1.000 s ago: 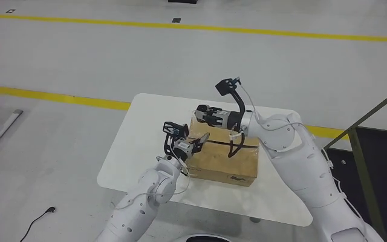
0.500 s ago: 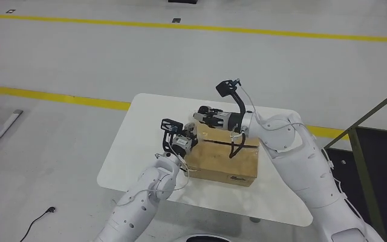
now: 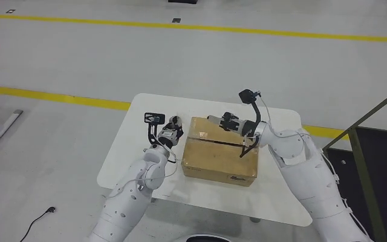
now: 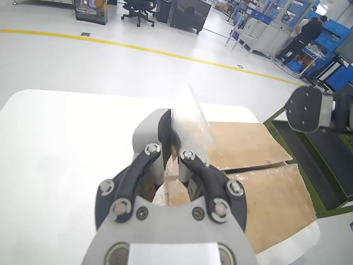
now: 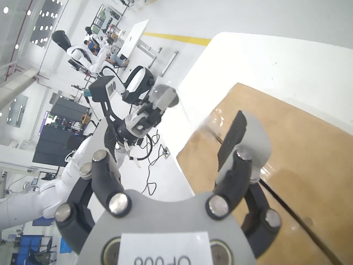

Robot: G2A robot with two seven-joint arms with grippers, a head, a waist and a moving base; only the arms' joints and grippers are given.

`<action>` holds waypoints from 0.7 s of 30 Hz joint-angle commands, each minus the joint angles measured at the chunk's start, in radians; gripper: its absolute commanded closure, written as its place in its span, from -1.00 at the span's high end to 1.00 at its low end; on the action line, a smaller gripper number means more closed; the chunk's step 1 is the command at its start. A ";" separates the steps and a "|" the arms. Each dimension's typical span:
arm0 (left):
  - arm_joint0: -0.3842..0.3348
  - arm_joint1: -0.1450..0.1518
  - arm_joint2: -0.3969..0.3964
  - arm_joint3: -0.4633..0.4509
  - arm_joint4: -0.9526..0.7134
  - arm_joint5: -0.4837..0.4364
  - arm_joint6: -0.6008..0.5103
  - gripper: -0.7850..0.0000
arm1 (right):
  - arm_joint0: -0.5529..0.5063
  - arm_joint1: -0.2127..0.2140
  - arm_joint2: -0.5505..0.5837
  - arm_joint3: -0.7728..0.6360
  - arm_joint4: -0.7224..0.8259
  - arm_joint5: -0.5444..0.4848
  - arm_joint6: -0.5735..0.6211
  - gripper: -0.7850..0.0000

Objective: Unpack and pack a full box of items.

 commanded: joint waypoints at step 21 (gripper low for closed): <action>0.043 0.021 -0.140 0.000 0.086 0.050 -0.023 1.00 | -0.012 -0.016 -0.087 0.179 -0.035 0.001 -0.020 -1.00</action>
